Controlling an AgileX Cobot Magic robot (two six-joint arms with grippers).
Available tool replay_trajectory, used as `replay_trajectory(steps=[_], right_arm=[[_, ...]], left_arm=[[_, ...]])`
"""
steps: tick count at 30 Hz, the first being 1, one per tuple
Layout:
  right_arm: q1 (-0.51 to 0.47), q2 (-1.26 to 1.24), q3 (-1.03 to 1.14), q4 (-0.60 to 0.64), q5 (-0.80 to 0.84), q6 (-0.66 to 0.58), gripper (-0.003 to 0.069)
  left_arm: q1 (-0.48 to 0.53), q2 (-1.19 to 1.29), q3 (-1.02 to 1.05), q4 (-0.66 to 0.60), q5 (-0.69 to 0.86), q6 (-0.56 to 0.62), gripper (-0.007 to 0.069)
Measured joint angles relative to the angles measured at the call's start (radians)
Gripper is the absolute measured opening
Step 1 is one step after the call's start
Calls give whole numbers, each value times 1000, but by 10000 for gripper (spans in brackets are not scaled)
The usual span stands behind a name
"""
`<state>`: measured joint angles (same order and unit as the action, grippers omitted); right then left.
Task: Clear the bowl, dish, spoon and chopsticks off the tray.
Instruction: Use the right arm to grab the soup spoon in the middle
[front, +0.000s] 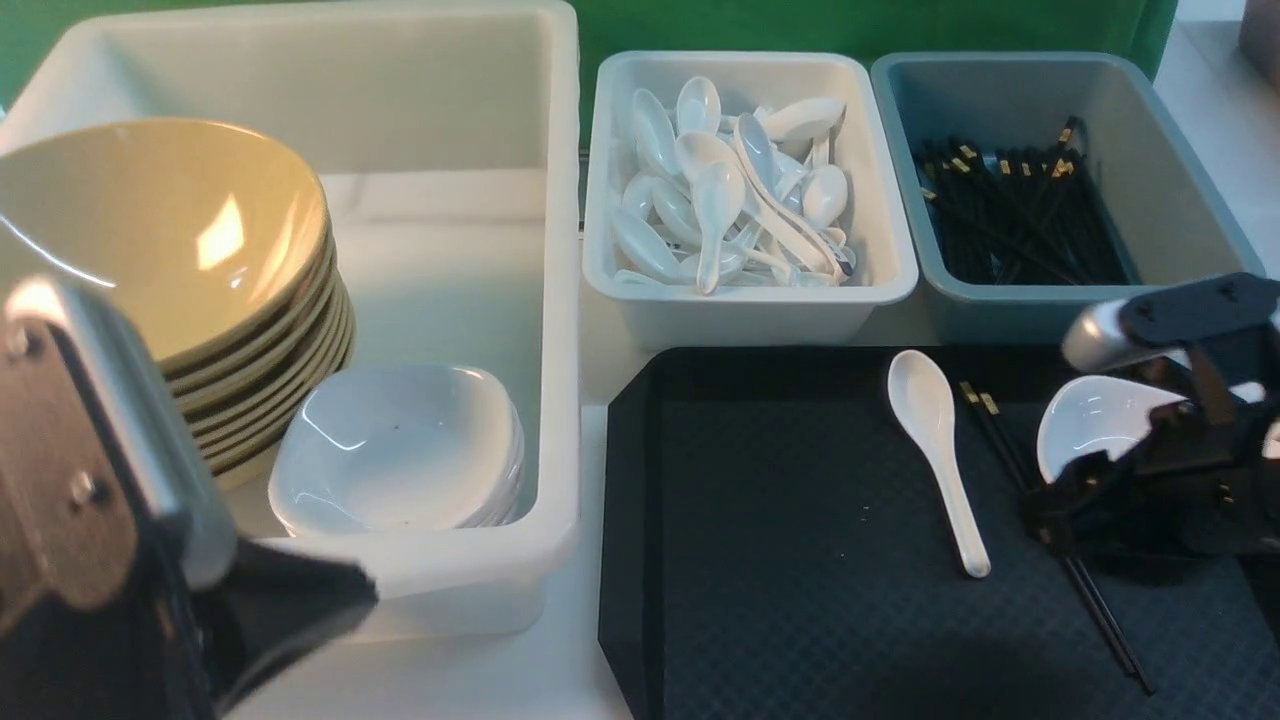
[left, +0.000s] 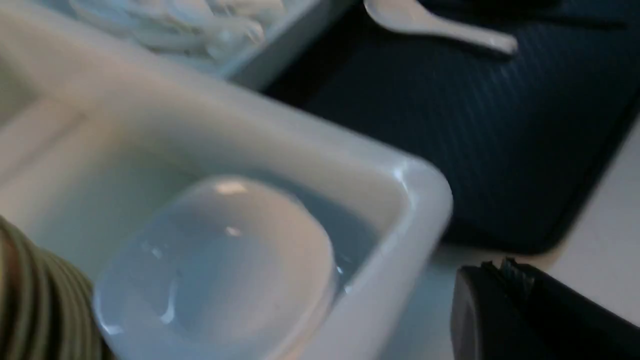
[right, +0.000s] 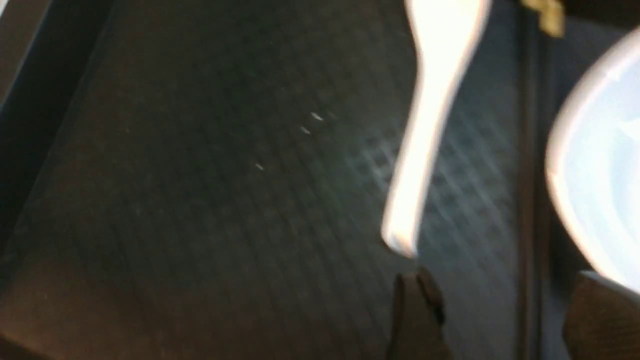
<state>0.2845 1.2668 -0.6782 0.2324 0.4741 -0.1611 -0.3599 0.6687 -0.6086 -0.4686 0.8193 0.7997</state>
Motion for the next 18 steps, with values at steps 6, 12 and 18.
replay_trajectory(steps=[6, 12, 18], right_arm=[[19, 307, -133, -41, -43, -42, 451], [23, 479, -236, -55, -42, -43, 421], [23, 496, -282, -56, 61, -53, 159]], left_arm=[[0, -69, 121, 5, 9, -162, -10], [0, -78, 184, 5, -118, -203, -10], [0, -78, 194, 6, -150, -205, -10]])
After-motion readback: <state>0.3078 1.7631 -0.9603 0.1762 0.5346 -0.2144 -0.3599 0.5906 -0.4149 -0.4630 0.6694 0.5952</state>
